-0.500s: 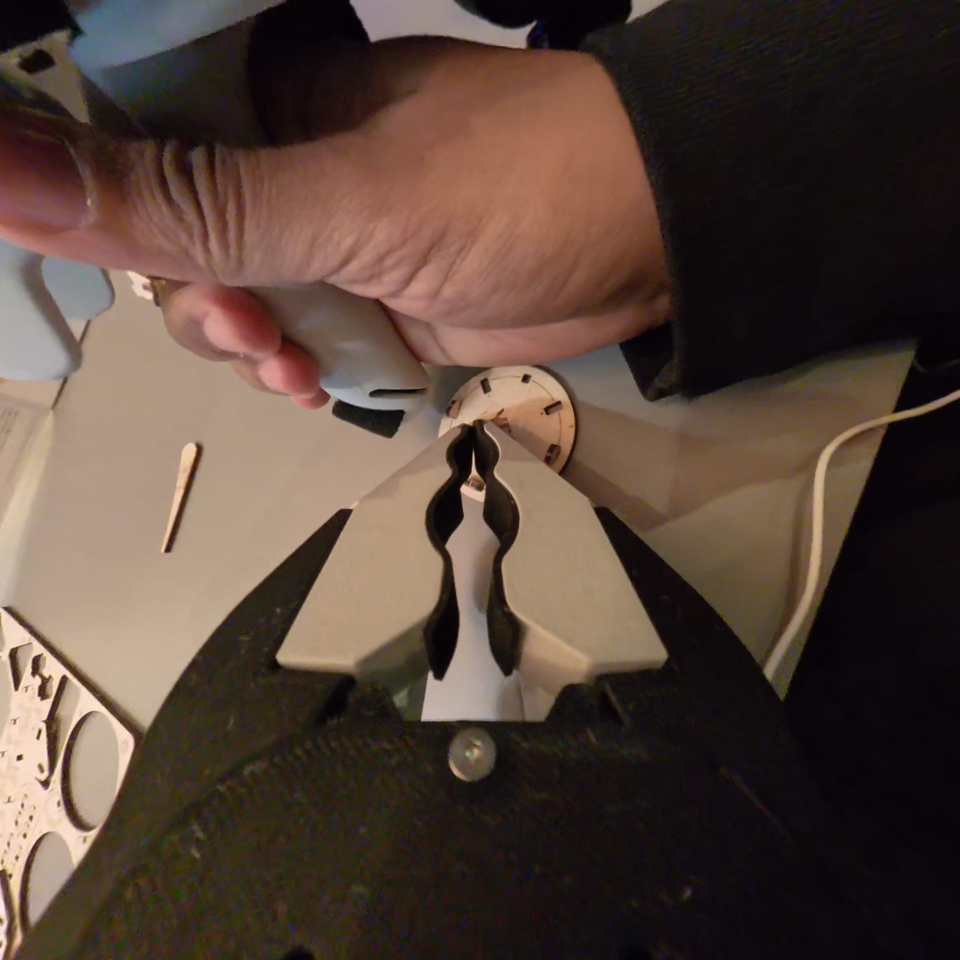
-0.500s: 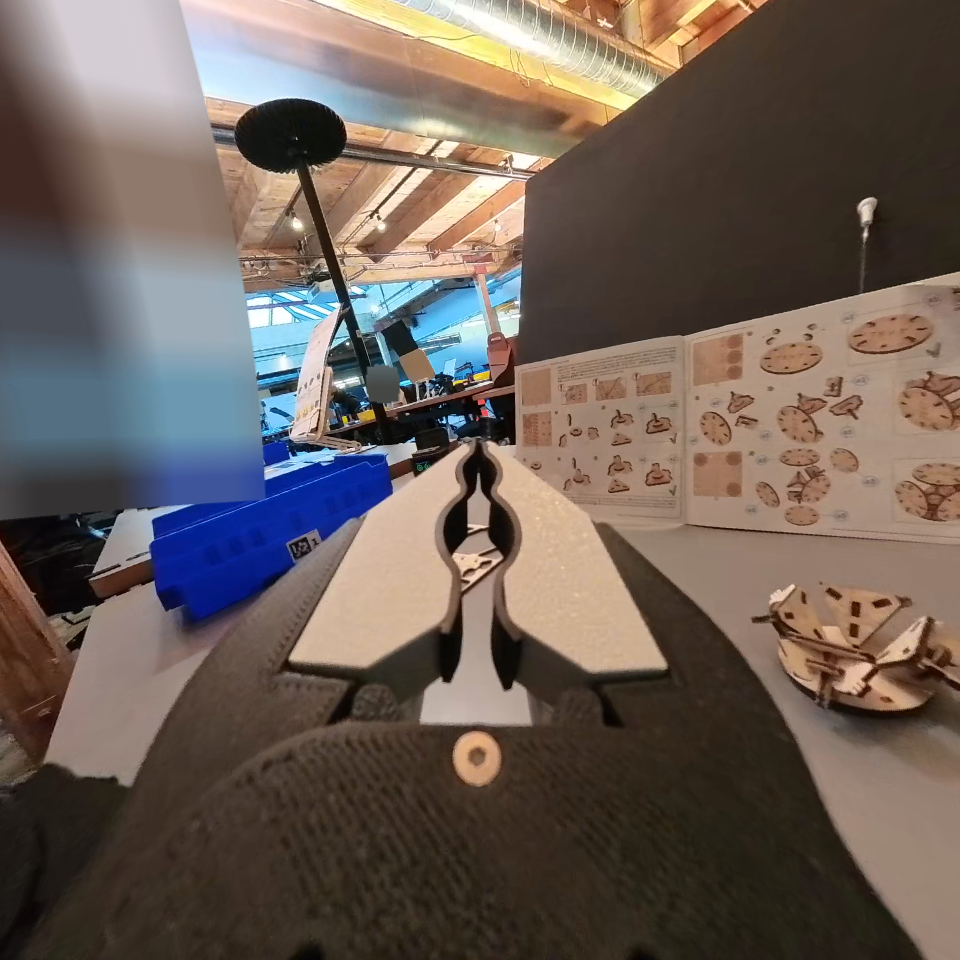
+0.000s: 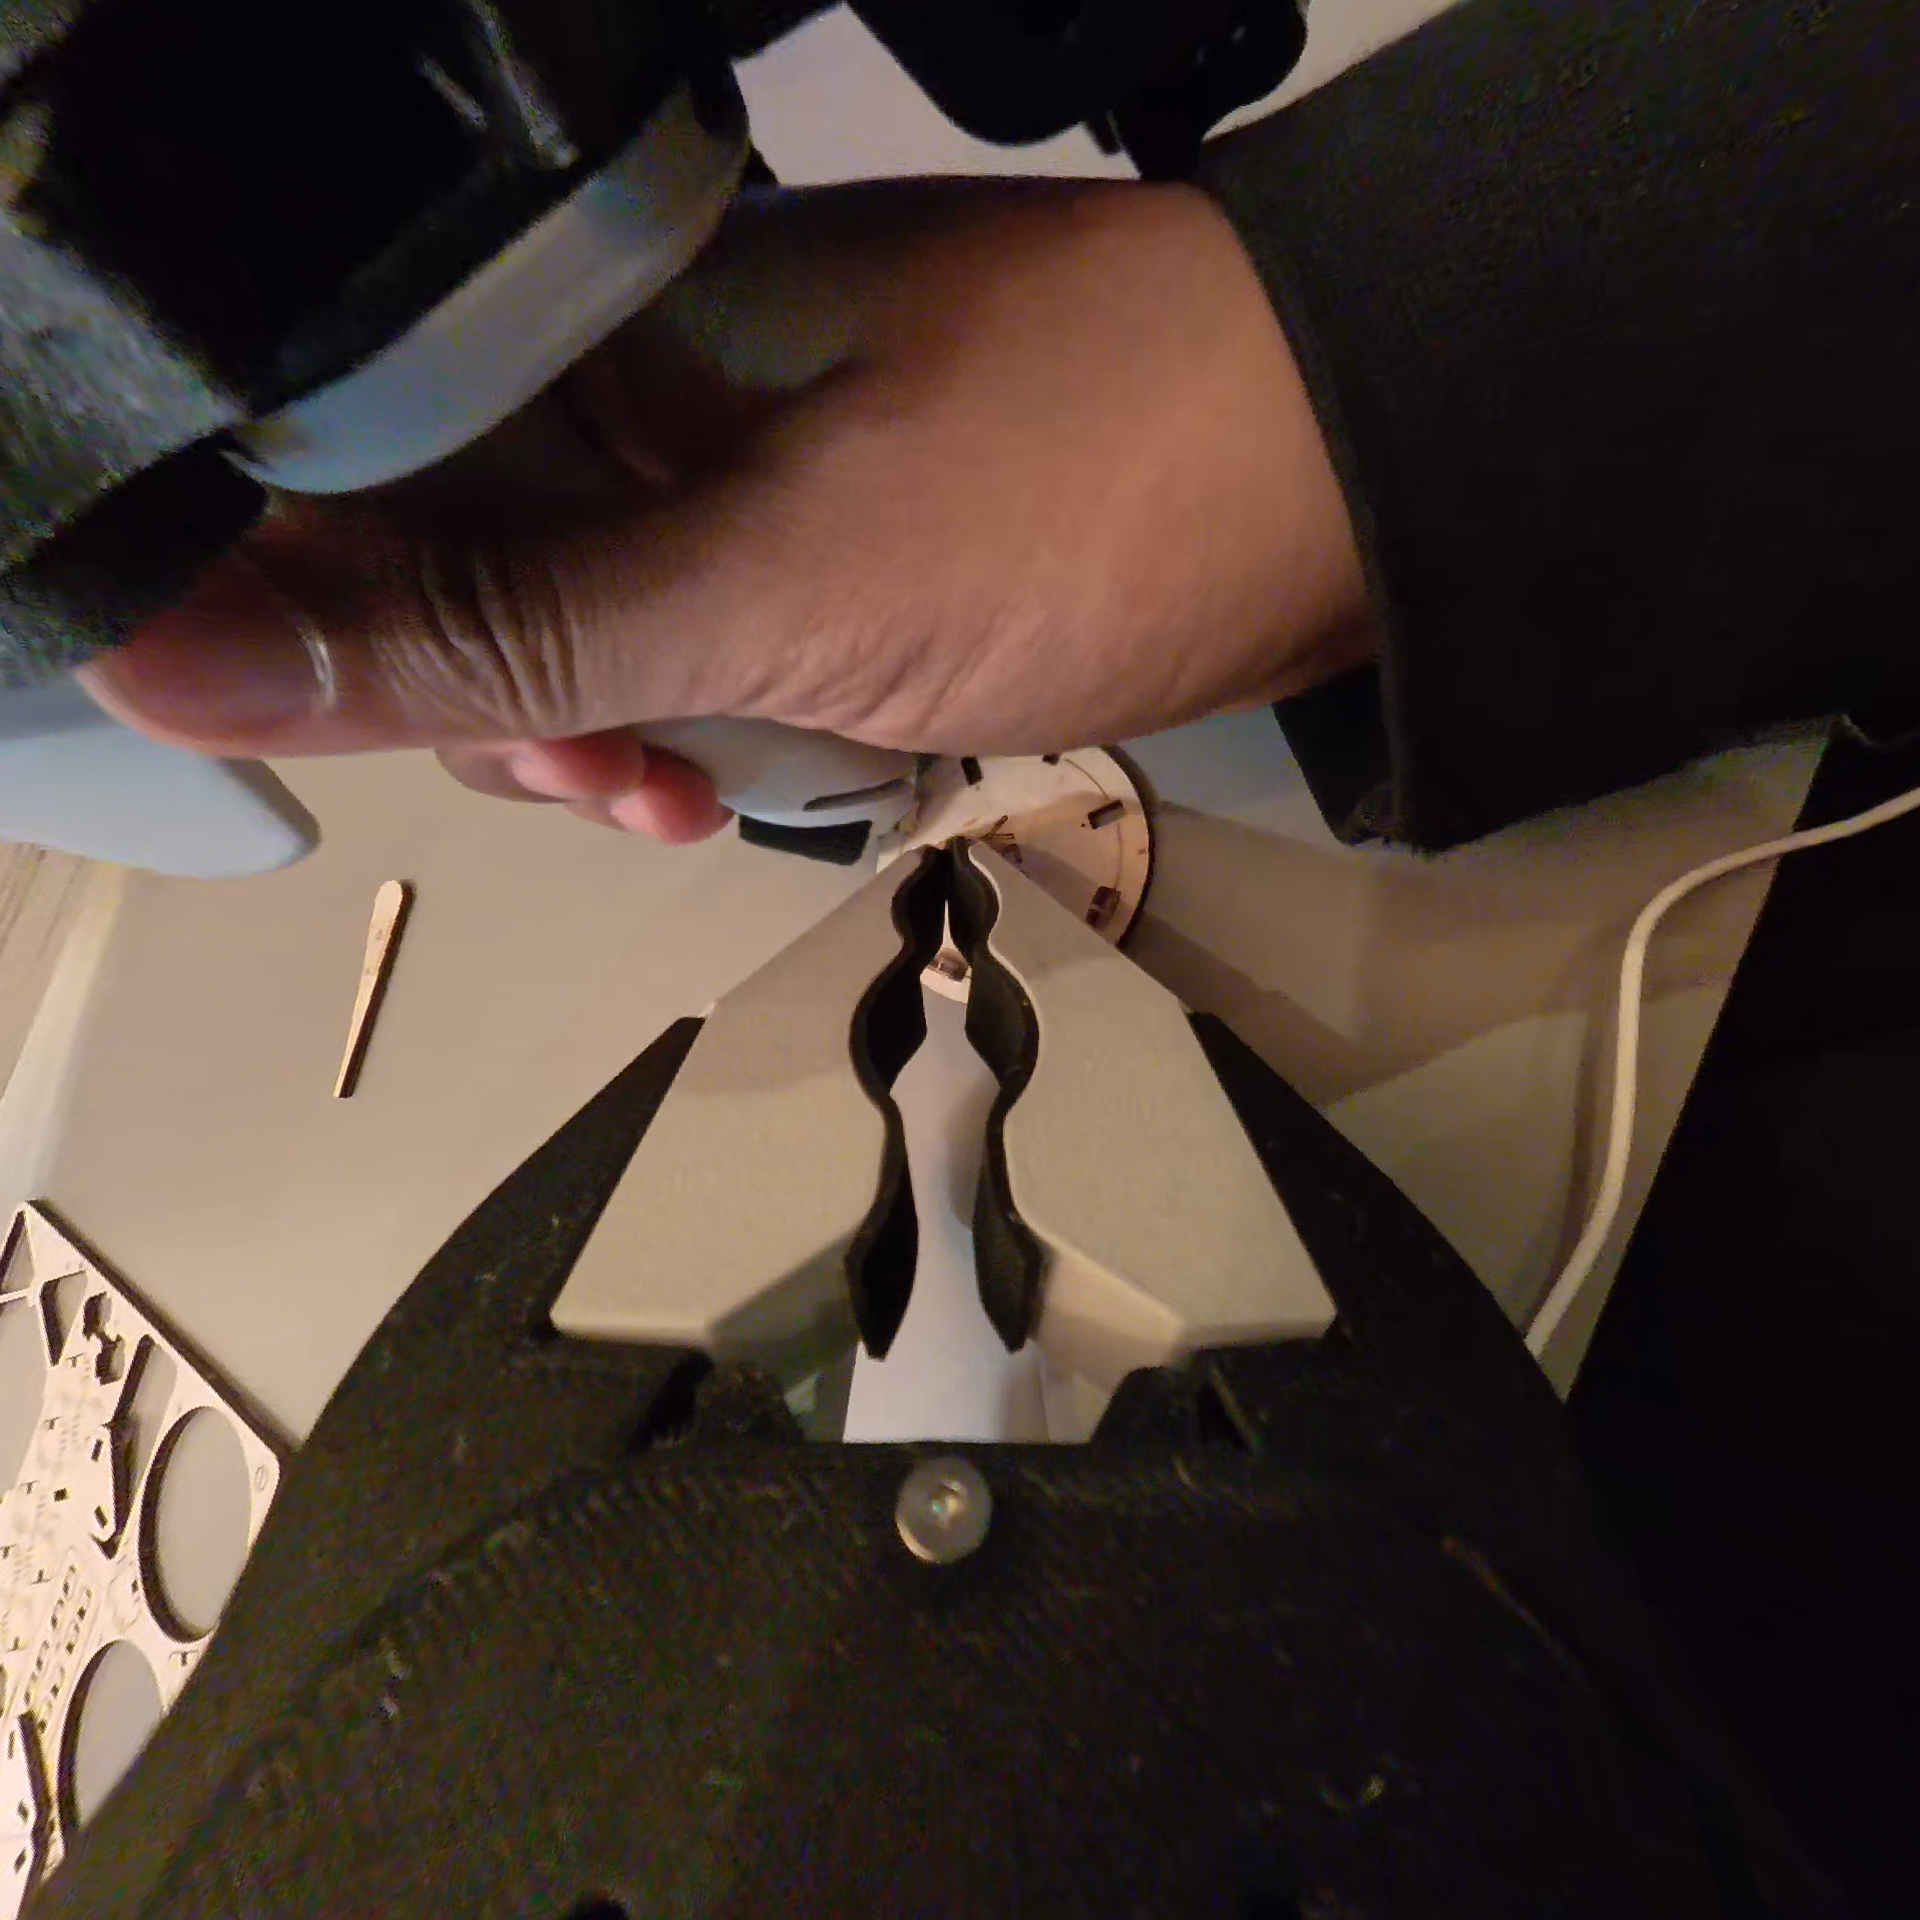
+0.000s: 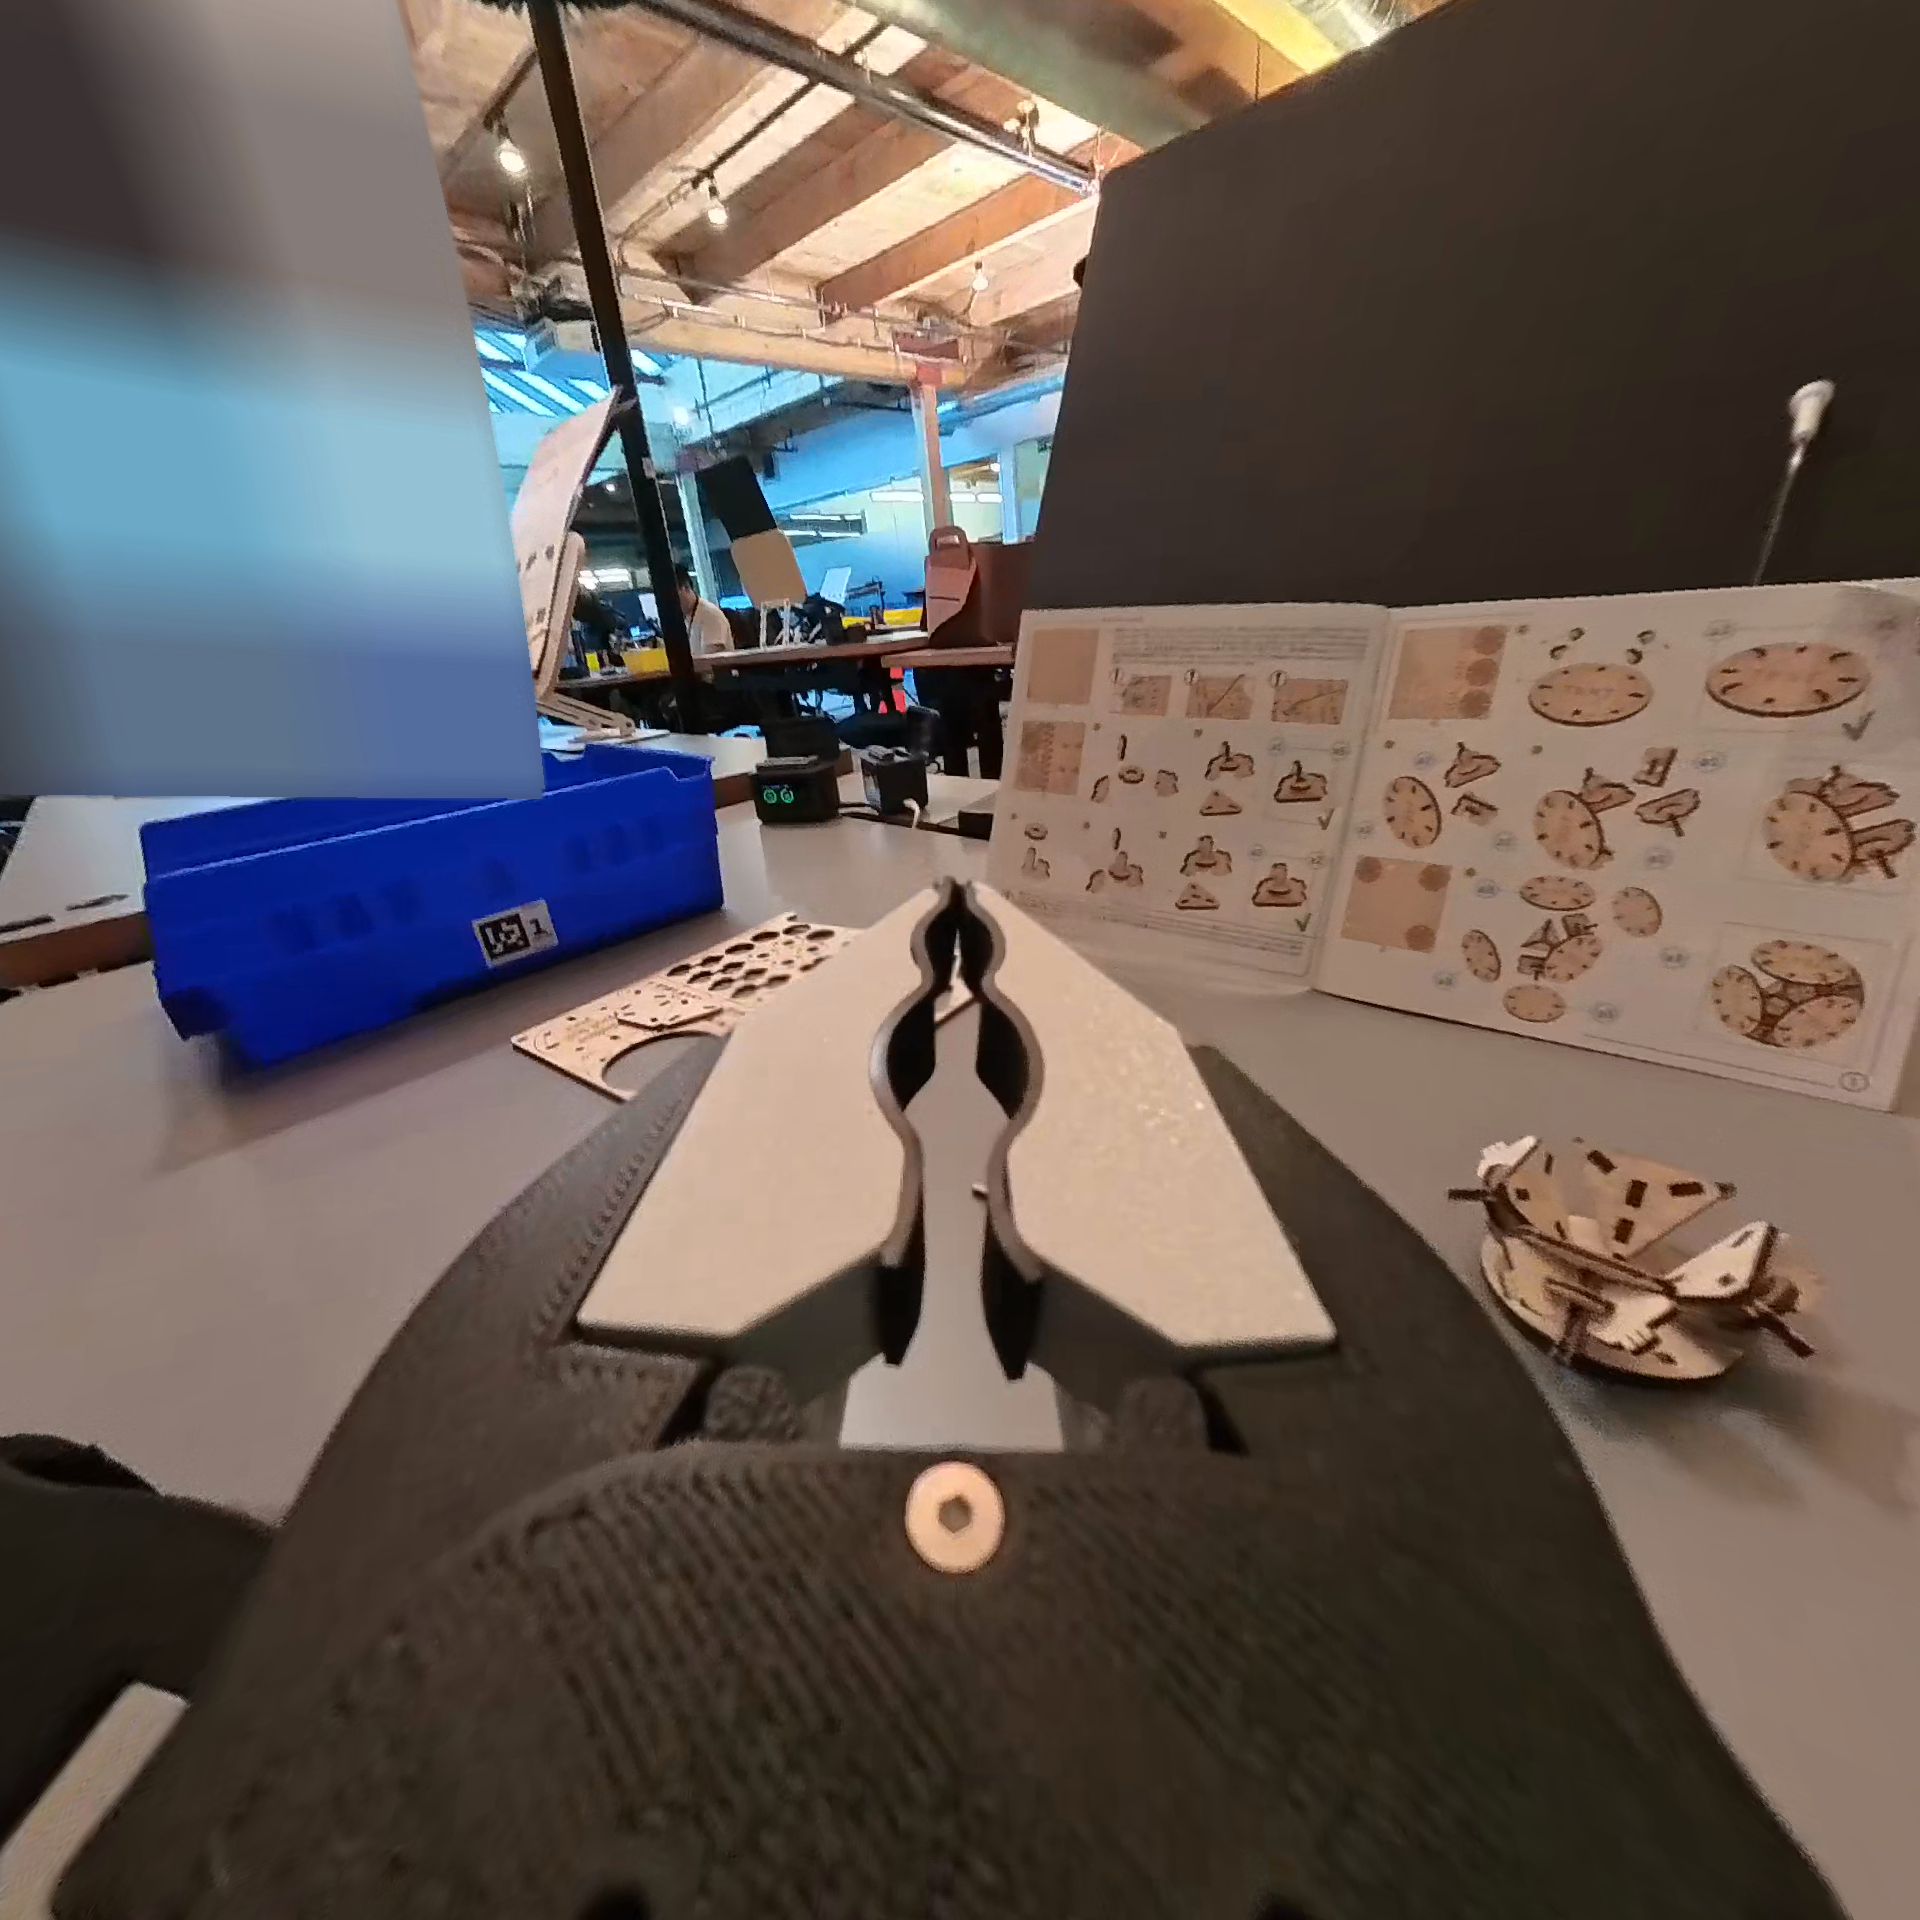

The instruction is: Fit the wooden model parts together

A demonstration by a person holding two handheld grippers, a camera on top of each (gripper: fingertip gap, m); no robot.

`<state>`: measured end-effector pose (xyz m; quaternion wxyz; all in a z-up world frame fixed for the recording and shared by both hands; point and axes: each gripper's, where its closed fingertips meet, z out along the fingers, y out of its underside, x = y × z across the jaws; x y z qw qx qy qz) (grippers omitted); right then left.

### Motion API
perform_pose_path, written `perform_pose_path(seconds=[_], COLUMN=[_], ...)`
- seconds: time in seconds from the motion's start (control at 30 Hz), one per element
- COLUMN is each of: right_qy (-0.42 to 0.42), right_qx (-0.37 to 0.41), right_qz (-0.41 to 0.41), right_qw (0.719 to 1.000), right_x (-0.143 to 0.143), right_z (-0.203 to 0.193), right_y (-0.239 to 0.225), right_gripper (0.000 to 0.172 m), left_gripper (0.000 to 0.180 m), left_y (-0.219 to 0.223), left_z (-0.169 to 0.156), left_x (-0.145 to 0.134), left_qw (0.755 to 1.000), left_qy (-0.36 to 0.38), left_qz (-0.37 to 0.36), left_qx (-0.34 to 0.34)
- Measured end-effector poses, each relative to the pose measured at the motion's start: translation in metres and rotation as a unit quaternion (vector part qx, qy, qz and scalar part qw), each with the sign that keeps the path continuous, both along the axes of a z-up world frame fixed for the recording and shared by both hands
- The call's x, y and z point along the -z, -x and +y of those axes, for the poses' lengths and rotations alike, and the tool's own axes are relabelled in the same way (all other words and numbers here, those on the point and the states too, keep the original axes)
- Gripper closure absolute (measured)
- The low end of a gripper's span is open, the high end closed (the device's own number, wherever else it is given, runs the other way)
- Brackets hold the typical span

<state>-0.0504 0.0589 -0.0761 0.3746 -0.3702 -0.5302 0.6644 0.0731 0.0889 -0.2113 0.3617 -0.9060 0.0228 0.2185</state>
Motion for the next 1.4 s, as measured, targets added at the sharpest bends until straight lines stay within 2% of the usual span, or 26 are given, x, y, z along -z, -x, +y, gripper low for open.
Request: perform_pose_path(seconds=[0.2, 0.27, 0.33, 0.47, 0.5, 0.57, 0.67, 0.77, 0.87, 0.93, 1.03, 1.07, 1.17, 1.33, 1.4], right_qy=[-0.011, -0.039, -0.049, -0.012, -0.006, -0.005, -0.001, 0.01, 0.012, 0.023, 0.012, 0.016, 0.027, 0.024, 0.035], right_qx=[0.014, 0.003, -0.009, 0.012, 0.013, -0.011, -0.029, -0.008, -0.034, -0.046, -0.016, -0.011, -0.042, -0.024, -0.032], right_qz=[0.046, 0.023, 0.016, 0.048, 0.046, 0.007, 0.006, 0.031, -0.01, -0.008, 0.033, 0.036, -0.008, 0.027, 0.008], right_qw=[0.999, 0.999, 0.999, 0.999, 0.999, 1.0, 1.0, 0.999, 0.999, 0.999, 0.999, 0.999, 0.999, 0.999, 0.999], right_x=[-0.018, -0.001, 0.0, -0.026, -0.024, 0.0, -0.009, -0.024, 0.002, -0.005, -0.026, -0.027, 0.0, -0.026, -0.013], right_z=[0.004, -0.004, -0.01, 0.006, 0.008, -0.002, -0.007, 0.006, -0.005, -0.009, 0.004, 0.008, -0.005, 0.005, 0.003], right_y=[-0.006, -0.005, -0.007, -0.007, -0.006, -0.003, -0.007, -0.005, -0.004, -0.007, -0.005, -0.004, -0.003, -0.004, -0.001], right_gripper=[0.172, 0.172, 0.172, 0.172, 0.172, 0.172, 0.172, 0.172, 0.172, 0.172, 0.172, 0.172, 0.172, 0.172, 0.172], left_gripper=[0.179, 0.179, 0.178, 0.178, 0.178, 0.178, 0.178, 0.178, 0.179, 0.178, 0.178, 0.178, 0.179, 0.178, 0.179], left_y=[0.0, 0.0, 0.0, 0.0, 0.0, 0.0, 0.0, 0.001, 0.0, 0.0, 0.0, 0.0, 0.0, 0.0, 0.0], left_z=[0.0, 0.0, 0.0, 0.0, 0.0, 0.0, 0.0, 0.0, 0.0, 0.0, 0.0, 0.0, 0.0, 0.0, 0.0], left_x=[0.0, 0.0, 0.0, 0.0, 0.0, 0.0, 0.0, 0.0, 0.0, 0.0, 0.0, 0.0, 0.0, 0.0, 0.0], left_qw=[1.0, 1.0, 1.0, 1.0, 1.0, 1.0, 1.0, 1.0, 1.0, 1.0, 1.0, 1.0, 1.0, 1.0, 1.0], left_qy=[0.0, 0.0, 0.0, 0.001, 0.001, 0.001, 0.0, 0.001, 0.0, 0.0, 0.001, 0.001, -0.001, 0.001, 0.0], left_qz=[0.0, -0.002, -0.004, 0.002, 0.003, 0.0, 0.0, 0.006, 0.0, -0.002, 0.004, 0.003, -0.004, 0.0, -0.003], left_qx=[0.0, -0.002, -0.003, -0.004, -0.004, -0.004, -0.004, -0.004, -0.003, -0.004, -0.004, -0.004, -0.003, -0.003, -0.003])
